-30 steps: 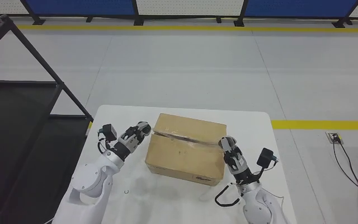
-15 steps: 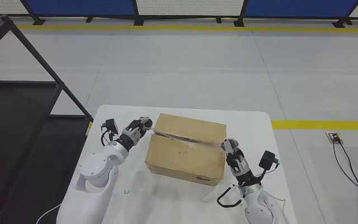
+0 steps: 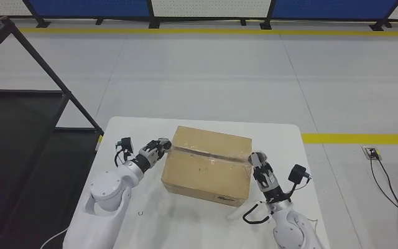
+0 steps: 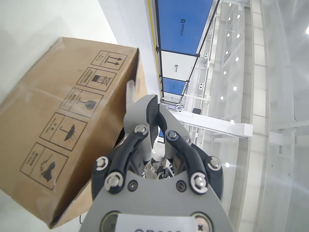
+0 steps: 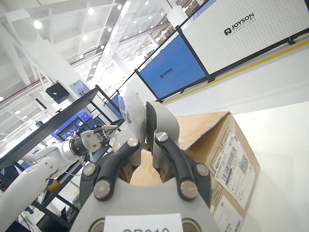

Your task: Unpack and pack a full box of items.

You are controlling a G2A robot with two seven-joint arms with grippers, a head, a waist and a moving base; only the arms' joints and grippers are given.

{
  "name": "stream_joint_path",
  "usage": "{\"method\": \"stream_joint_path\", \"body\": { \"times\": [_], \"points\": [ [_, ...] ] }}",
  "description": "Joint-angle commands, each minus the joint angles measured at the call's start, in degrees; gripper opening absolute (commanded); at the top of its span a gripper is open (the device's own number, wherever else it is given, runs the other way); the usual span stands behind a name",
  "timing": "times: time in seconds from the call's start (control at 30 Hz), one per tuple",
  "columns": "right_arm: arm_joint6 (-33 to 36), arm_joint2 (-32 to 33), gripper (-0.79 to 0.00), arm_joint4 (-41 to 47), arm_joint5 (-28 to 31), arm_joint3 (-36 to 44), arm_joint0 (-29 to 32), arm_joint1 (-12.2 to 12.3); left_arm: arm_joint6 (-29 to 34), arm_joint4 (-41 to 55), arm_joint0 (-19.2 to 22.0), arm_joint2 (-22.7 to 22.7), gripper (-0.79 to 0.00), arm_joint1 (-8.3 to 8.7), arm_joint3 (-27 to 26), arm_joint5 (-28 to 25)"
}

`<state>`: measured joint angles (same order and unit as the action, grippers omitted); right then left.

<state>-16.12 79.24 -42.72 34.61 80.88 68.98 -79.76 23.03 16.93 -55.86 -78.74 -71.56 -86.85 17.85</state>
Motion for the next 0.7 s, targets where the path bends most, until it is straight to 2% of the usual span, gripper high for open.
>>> {"method": "stream_joint_path", "body": {
  "times": [0.0,0.33,0.37,0.4,0.67],
  "points": [
    [0.19,0.04,-0.785,0.35,-0.26,-0.31,-0.21,0.01,0.49,-0.53,-0.32,-0.12,-0.785,0.14,-0.23,0.72],
    [0.97,0.09,-0.785,1.9,-0.37,-1.68,-0.43,0.1,0.44,-0.78,0.01,0.93,-0.785,0.11,0.64,1.16],
    [1.06,0.12,-0.65,1.99,-0.38,-1.73,-0.38,0.12,0.51,-0.9,0.1,1.13,-0.785,0.1,0.8,1.24],
    [1.07,0.16,-0.613,2.08,-0.38,-1.75,-0.32,0.14,0.46,-0.99,0.19,1.26,-0.785,0.09,0.91,1.24],
    [1.04,0.29,-0.573,2.3,-0.61,-1.53,0.09,0.24,0.61,-1.11,0.03,1.41,-0.785,0.16,1.33,1.15]
  ]
}}
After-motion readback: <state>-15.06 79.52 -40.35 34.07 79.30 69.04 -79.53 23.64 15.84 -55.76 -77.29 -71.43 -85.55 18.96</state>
